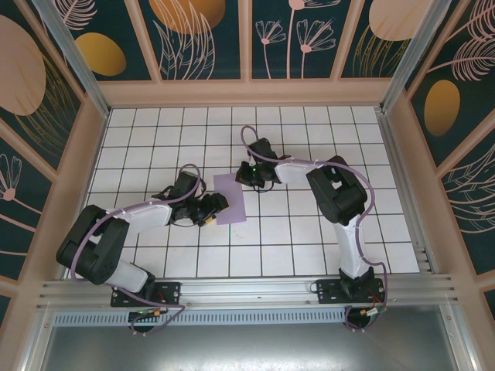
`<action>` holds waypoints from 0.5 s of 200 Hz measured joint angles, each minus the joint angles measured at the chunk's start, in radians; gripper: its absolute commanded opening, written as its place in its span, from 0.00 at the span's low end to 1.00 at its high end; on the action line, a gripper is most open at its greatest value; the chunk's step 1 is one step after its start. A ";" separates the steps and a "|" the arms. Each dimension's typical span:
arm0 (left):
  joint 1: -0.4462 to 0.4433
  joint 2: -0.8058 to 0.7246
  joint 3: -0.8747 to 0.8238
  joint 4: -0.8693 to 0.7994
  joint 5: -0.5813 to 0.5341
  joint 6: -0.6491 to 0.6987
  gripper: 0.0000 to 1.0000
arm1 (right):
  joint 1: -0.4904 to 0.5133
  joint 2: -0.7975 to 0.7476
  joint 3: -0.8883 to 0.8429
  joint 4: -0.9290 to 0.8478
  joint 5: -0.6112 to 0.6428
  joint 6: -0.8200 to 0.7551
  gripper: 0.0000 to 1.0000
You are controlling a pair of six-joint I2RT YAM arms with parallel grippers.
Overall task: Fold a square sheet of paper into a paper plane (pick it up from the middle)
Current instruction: Fold the square sheet of paper in half at the center of the table.
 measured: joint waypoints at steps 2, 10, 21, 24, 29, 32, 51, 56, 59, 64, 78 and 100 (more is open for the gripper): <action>0.000 0.001 0.000 0.000 0.002 0.000 0.65 | 0.000 0.000 0.000 0.000 0.000 0.000 0.00; 0.000 0.006 0.000 0.002 0.005 0.000 0.64 | 0.000 0.000 0.000 0.000 0.000 0.000 0.00; 0.000 0.011 0.000 0.005 0.010 0.001 0.63 | 0.000 0.000 0.000 0.000 0.000 0.000 0.00; 0.000 0.011 0.000 0.006 0.010 0.002 0.62 | 0.000 0.000 0.000 0.000 0.000 0.000 0.00; 0.000 0.011 -0.001 0.009 0.014 0.003 0.62 | 0.000 0.000 0.000 0.000 0.000 0.000 0.00; 0.000 0.011 -0.001 0.011 0.015 0.003 0.62 | 0.000 0.000 0.000 0.000 0.000 0.000 0.00; 0.000 0.011 -0.005 0.033 0.031 0.003 0.61 | 0.000 0.000 0.000 0.000 0.000 0.000 0.00; 0.000 0.011 -0.007 0.039 0.035 0.003 0.61 | 0.000 0.000 0.000 0.000 0.000 0.000 0.00; 0.000 0.011 -0.008 0.044 0.036 0.003 0.61 | 0.000 0.000 0.000 0.000 0.000 0.000 0.00; 0.000 0.011 -0.012 0.053 0.040 0.003 0.60 | 0.000 0.000 0.000 0.000 0.000 0.000 0.00; 0.000 0.011 -0.021 0.071 0.045 0.003 0.61 | 0.000 0.000 0.000 0.000 -0.001 0.000 0.00; 0.000 0.005 -0.049 0.117 0.050 0.017 0.60 | -0.001 0.000 0.000 0.000 -0.002 0.000 0.00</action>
